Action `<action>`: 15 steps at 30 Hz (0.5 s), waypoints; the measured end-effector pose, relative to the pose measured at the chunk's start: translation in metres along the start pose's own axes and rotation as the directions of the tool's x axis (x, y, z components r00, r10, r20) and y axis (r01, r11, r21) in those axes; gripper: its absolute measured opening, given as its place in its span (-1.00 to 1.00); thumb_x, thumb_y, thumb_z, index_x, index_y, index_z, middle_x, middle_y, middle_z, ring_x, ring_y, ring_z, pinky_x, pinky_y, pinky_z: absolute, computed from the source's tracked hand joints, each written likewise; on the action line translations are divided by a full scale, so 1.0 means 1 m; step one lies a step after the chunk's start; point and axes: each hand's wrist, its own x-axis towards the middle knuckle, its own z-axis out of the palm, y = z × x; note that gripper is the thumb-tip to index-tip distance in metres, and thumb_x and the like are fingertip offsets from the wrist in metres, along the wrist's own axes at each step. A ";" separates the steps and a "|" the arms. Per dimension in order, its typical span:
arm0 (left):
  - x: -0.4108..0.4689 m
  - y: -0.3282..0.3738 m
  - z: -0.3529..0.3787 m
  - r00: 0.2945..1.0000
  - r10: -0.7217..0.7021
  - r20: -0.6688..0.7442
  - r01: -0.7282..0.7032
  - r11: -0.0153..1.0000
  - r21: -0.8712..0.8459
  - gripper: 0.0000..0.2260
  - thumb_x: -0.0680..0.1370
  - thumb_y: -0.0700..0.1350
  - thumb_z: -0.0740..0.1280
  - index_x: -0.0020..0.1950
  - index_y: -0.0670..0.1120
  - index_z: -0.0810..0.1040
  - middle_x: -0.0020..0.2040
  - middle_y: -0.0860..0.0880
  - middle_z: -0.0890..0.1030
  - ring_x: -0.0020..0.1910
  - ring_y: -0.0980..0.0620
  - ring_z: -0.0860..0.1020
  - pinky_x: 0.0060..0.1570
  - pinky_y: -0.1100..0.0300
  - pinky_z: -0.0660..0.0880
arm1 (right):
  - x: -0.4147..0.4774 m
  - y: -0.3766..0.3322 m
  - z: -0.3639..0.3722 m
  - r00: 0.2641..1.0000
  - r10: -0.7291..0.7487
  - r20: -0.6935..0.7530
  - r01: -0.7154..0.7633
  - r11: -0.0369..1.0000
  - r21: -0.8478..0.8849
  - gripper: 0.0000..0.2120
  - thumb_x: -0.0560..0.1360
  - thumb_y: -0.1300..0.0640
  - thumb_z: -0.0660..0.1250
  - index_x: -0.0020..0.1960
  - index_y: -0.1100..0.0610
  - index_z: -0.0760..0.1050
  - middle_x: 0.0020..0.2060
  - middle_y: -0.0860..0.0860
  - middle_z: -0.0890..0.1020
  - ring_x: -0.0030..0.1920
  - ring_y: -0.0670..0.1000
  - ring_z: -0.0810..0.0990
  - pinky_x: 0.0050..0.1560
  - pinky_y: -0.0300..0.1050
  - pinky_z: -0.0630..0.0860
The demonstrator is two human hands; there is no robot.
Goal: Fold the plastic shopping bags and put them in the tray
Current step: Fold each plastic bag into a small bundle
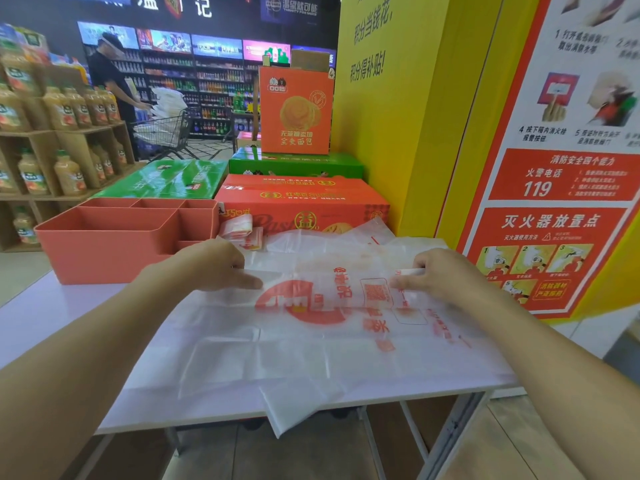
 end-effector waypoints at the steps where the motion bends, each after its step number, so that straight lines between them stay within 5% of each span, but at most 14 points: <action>1: 0.003 -0.002 0.002 1.000 -0.003 -0.004 0.003 1.000 0.011 -0.51 0.47 0.36 0.35 -0.28 -0.07 0.52 -0.30 0.00 0.49 -0.32 0.03 0.44 -0.34 0.15 0.31 | 0.002 0.001 0.002 1.000 0.007 -0.002 -0.007 1.000 -0.003 -0.33 0.25 -0.50 0.42 -0.31 0.12 0.37 -0.39 0.02 0.44 -0.37 0.03 0.38 -0.34 -0.07 0.18; 9: 0.017 -0.016 0.016 0.997 -0.037 -0.069 0.046 0.990 0.133 -0.40 0.49 0.47 0.14 -0.29 -0.04 0.55 -0.30 0.05 0.53 -0.32 0.08 0.47 -0.32 0.15 0.39 | 0.005 0.017 0.016 1.000 0.011 0.004 -0.011 1.000 -0.008 -0.47 0.29 -0.42 0.47 -0.16 0.04 0.47 -0.22 0.00 0.59 -0.20 0.04 0.55 -0.26 -0.04 0.35; 15: 0.024 -0.042 0.019 0.998 -0.062 -0.021 0.060 0.995 -0.082 -0.41 0.48 0.42 0.23 -0.33 -0.11 0.55 -0.34 -0.03 0.53 -0.31 -0.01 0.51 -0.26 0.10 0.42 | 0.007 0.030 0.021 1.000 0.018 0.000 -0.018 0.998 -0.057 -0.48 0.30 -0.45 0.44 -0.09 -0.05 0.39 -0.14 -0.09 0.57 -0.14 -0.02 0.54 -0.18 -0.04 0.46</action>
